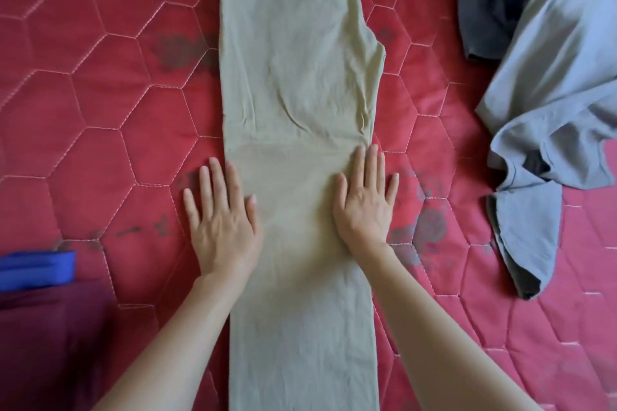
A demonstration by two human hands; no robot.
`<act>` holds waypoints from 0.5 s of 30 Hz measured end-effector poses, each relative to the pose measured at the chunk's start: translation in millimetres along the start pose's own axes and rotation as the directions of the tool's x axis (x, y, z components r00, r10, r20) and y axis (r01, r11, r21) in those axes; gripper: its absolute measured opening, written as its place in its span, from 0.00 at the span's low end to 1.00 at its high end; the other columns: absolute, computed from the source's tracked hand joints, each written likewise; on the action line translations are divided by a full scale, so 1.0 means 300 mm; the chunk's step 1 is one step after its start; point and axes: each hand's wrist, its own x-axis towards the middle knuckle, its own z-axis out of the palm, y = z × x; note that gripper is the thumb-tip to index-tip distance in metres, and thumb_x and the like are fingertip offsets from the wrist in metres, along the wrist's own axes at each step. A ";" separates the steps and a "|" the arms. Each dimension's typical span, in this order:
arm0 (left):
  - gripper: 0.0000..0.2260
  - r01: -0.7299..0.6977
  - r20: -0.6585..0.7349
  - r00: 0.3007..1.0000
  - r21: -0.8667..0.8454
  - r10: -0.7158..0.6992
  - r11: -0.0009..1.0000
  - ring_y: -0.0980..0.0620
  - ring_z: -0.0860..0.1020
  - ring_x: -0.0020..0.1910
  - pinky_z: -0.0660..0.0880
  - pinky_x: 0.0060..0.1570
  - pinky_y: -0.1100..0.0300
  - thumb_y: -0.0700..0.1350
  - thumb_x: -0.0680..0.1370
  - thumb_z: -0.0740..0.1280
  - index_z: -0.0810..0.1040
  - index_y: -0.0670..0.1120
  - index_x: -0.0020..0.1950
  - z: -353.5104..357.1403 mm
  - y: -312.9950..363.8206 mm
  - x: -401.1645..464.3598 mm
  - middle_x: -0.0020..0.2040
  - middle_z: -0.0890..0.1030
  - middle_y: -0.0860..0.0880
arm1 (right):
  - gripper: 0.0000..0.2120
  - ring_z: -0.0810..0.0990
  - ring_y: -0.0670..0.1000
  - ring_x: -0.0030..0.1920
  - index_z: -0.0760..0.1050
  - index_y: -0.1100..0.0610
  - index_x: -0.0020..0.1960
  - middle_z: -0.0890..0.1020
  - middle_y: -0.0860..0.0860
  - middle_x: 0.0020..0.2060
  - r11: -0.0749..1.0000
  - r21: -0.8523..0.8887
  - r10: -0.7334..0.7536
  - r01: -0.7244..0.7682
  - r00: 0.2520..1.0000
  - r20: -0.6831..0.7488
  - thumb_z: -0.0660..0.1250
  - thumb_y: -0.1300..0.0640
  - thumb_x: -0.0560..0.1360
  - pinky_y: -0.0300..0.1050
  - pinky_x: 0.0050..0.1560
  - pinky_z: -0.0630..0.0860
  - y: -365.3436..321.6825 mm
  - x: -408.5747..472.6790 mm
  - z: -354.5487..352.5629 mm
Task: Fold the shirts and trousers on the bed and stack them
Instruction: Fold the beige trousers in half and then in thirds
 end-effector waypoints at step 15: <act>0.25 -0.198 0.021 0.980 0.143 0.197 0.970 0.46 0.46 0.79 0.43 0.75 0.43 0.49 0.83 0.48 0.50 0.47 0.80 -0.029 0.195 0.543 0.80 0.49 0.46 | 0.23 0.46 0.51 0.78 0.51 0.47 0.78 0.51 0.49 0.79 0.927 0.020 -0.374 0.373 0.925 0.063 0.46 0.48 0.84 0.56 0.76 0.43 -0.322 0.486 -0.046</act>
